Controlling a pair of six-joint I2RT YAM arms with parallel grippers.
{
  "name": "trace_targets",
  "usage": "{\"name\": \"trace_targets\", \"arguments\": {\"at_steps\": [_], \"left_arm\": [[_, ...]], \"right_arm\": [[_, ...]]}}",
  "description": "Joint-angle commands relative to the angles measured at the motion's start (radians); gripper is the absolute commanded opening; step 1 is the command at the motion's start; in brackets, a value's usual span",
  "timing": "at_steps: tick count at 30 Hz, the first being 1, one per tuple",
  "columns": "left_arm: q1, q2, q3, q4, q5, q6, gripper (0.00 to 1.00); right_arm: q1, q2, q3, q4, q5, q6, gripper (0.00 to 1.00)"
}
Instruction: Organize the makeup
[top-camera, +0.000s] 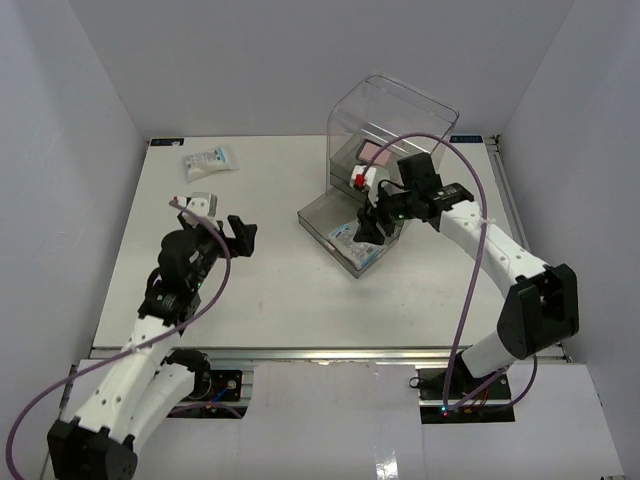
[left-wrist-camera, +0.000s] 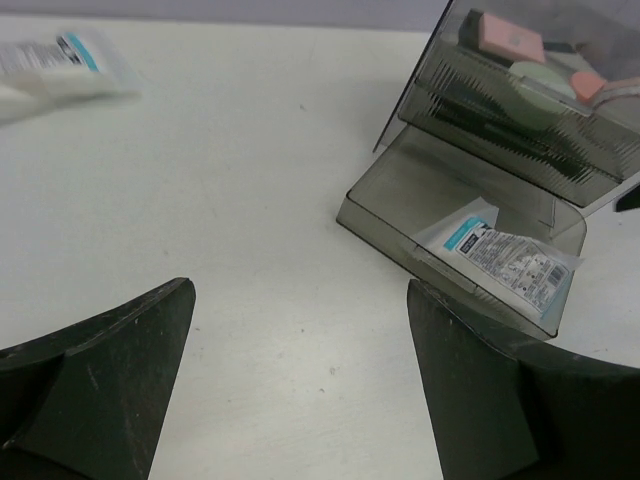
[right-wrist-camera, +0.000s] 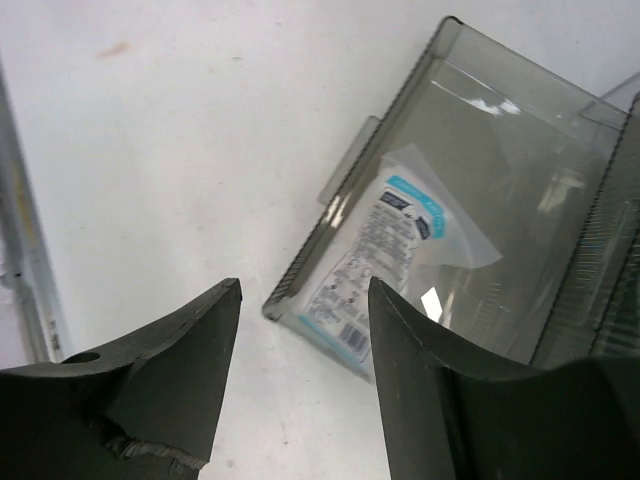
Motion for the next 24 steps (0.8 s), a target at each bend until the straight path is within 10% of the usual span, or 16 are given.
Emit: {"name": "trace_targets", "arguments": {"at_steps": [1,7,24], "left_arm": [[0.093,0.265,0.127,0.017,0.137,-0.145,0.98],[0.323,0.677,0.284,0.151,0.339,-0.555,0.98],[0.420,1.385,0.973,-0.117,-0.068,-1.023,0.95]], "right_arm": [[-0.047,-0.152,-0.063,-0.016,-0.245,-0.051,0.61],[-0.142,-0.295,-0.164,0.019,-0.352,-0.057,0.63],[-0.164,-0.391,-0.259,0.040,-0.394,-0.041,0.65]]}}
